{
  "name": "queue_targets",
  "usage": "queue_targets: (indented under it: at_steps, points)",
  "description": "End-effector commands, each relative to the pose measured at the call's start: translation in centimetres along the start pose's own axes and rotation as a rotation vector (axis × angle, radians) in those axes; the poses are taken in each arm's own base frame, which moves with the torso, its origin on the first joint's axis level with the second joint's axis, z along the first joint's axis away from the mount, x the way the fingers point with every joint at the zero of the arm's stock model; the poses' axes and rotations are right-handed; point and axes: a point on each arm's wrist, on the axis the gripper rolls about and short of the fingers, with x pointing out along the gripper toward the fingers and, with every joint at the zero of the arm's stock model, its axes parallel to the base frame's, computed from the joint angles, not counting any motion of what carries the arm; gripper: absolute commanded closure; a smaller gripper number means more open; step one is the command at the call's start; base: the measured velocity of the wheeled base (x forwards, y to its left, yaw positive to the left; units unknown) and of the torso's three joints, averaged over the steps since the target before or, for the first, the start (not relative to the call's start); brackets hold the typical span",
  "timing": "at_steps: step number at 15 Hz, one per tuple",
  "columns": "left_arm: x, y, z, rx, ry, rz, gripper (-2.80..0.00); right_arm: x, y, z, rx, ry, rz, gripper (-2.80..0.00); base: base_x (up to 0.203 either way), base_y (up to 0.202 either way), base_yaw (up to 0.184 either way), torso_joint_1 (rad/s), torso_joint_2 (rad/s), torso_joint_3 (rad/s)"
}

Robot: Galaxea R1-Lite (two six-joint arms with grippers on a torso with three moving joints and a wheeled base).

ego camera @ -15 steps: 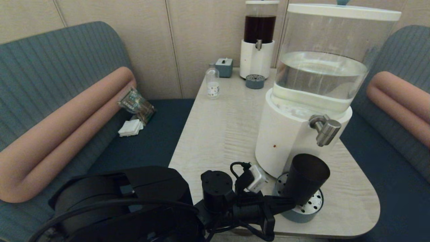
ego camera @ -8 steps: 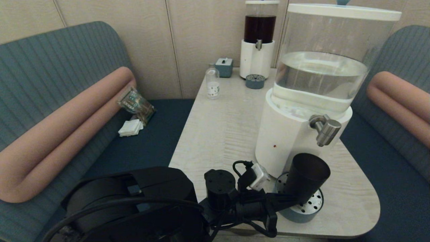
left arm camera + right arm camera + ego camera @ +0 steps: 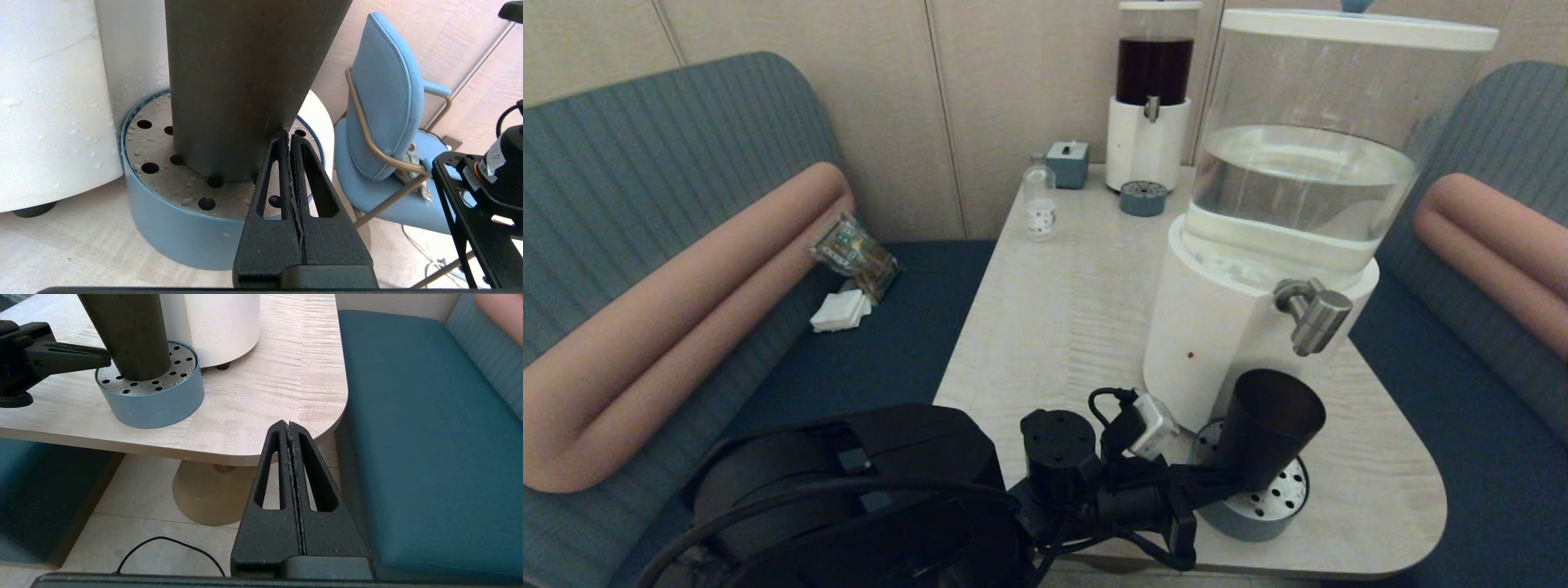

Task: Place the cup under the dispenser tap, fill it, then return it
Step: Turn on the faucet

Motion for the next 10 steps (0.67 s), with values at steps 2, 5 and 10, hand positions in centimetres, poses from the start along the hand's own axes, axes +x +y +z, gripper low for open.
queue_targets:
  at_steps: [2,5,10]
  points:
    - [-0.1,0.0,0.1,0.003,-0.006,-0.003,0.0,0.0,0.0,0.0,0.0,-0.001,0.001,0.0,0.0,0.0,0.0,0.0,0.0,0.0]
    - [-0.9,-0.6,0.7,-0.005,0.007,-0.004,0.0,0.0,0.0,0.0,0.0,-0.001,0.001,0.0,0.0,0.0,0.0,0.0,0.0,0.0]
    - [-5.0,-4.3,5.2,-0.008,0.007,-0.003,0.0,0.0,0.0,0.0,0.0,-0.001,0.001,0.0,0.0,0.0,0.0,0.0,0.0,0.0]
